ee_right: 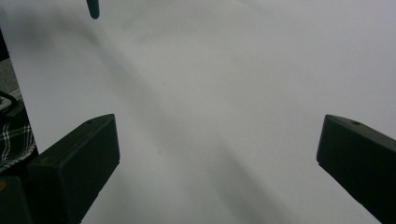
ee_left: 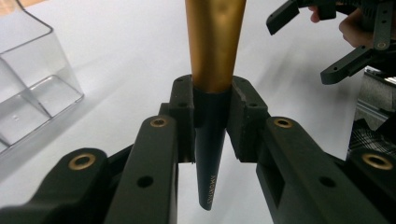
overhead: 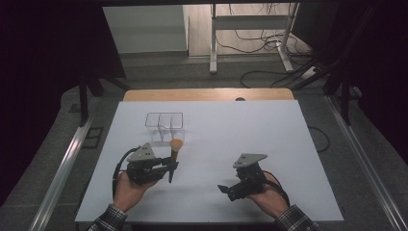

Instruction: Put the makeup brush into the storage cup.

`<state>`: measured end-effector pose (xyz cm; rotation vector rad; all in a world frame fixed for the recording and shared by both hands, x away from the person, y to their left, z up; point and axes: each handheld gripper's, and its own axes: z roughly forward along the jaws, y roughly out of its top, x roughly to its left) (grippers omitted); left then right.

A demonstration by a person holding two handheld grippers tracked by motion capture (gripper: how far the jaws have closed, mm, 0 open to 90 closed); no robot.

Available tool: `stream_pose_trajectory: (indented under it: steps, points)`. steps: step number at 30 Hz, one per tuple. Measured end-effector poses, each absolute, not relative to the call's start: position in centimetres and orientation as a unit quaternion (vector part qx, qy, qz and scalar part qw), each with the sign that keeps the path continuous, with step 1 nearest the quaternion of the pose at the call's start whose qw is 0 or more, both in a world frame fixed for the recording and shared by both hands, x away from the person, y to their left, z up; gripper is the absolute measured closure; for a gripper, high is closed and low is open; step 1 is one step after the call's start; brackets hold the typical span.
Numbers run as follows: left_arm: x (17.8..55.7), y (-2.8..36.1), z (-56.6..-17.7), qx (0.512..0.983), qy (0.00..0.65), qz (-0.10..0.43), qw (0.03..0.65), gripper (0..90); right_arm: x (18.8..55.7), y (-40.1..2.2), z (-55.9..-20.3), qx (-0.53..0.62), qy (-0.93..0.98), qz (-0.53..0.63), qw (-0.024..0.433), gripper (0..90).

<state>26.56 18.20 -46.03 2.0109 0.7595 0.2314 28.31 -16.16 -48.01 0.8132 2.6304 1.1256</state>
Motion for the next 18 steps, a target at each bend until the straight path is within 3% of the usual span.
stream_pose_trajectory:
  steps: [18]
  points:
    - [27.0, 19.9, -45.7, 0.803, 0.333, 0.100, 0.484, 73.7, 27.7, -18.6, -48.0, 0.292, 0.877, 0.370, 0.095, 0.0]
